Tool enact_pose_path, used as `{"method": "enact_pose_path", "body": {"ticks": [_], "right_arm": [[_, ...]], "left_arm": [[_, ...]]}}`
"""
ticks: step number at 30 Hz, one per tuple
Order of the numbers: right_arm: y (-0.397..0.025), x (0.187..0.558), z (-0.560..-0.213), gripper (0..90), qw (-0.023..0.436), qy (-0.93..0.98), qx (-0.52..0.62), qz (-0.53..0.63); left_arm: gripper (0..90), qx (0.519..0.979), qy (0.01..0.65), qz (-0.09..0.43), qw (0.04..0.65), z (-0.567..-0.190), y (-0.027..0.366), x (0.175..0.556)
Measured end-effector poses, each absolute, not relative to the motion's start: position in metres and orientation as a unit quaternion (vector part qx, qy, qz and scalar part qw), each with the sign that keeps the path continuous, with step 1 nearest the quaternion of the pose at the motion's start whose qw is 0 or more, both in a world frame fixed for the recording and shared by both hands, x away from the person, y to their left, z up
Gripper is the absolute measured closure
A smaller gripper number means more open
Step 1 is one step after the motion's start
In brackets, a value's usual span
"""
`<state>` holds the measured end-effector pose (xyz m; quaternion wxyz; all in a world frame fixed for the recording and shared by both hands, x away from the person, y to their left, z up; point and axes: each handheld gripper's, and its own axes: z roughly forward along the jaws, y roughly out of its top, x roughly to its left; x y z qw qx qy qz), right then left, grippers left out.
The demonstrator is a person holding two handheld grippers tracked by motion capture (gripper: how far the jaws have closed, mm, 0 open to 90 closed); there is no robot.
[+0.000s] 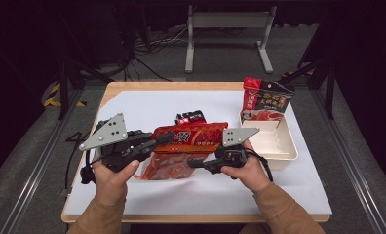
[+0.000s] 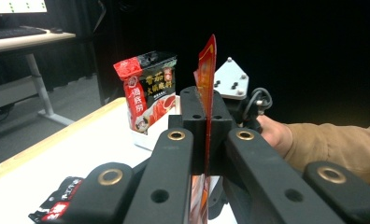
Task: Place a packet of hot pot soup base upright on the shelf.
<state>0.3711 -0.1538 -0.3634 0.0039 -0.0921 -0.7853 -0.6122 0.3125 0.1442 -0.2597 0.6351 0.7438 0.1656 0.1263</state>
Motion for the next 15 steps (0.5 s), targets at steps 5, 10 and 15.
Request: {"method": "enact_pose_path", "body": {"ticks": [5, 10, 15], "right_arm": [[-0.154, 0.369, -0.359, 65.6, -0.007, -0.794, -0.076, -0.603], [-0.154, 0.371, -0.358, 68.3, -0.012, -0.8, -0.071, -0.595], [-0.154, 0.366, -0.352, 69.7, -0.037, -0.805, -0.066, -0.588]], "left_arm": [[90.0, 0.742, 0.169, 0.126, 0.636, -0.26, 0.145, 0.313], [90.0, 0.742, 0.176, 0.124, 0.635, -0.262, 0.147, 0.315], [90.0, 0.738, 0.179, 0.124, 0.639, -0.262, 0.15, 0.316]]}}
